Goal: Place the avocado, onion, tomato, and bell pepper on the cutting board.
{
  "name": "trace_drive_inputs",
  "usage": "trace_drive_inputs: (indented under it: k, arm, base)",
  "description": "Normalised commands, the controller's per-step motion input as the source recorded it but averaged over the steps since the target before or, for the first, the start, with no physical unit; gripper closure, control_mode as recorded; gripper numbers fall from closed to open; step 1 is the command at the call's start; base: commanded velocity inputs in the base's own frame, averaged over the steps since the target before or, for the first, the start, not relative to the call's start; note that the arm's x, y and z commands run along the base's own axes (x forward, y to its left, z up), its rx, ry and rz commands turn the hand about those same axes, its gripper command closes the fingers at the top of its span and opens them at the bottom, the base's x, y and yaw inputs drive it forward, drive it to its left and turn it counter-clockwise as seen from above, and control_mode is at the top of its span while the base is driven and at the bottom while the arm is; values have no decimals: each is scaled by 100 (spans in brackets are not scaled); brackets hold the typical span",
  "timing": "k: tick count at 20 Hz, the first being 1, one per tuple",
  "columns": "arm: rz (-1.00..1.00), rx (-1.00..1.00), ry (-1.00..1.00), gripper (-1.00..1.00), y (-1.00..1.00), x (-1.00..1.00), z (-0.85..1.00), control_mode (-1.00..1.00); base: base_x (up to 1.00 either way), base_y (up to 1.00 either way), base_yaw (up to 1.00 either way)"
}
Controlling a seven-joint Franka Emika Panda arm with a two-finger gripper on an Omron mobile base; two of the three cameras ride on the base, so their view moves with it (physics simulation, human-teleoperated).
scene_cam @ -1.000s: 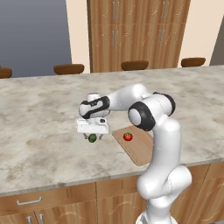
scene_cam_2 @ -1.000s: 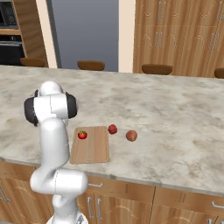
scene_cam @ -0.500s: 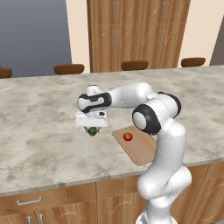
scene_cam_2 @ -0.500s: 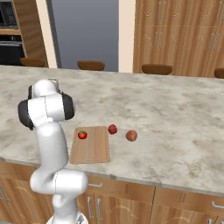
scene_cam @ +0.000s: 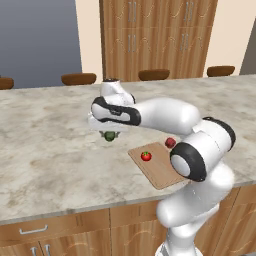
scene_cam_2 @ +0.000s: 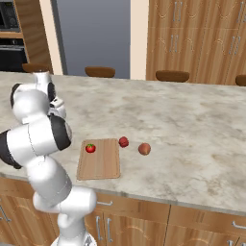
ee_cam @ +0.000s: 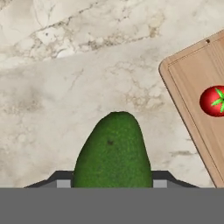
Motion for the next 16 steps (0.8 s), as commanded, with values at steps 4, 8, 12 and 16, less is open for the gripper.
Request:
trace_drive_inputs:
  k: [4, 8, 12, 16]
  arm:
    - [10, -3, -31, 100, -65, -53, 68, -100]
    - [9, -6, -36, 100, -82, -52, 60, -100]
    - [7, -2, -28, 100, -95, -48, 41, -100]
    - [5, 0, -17, 100, -99, -38, 20, -100]
  base:
    - [0, 0, 0]
    - [0, 0, 0]
    - [0, 0, 0]
    - [0, 0, 0]
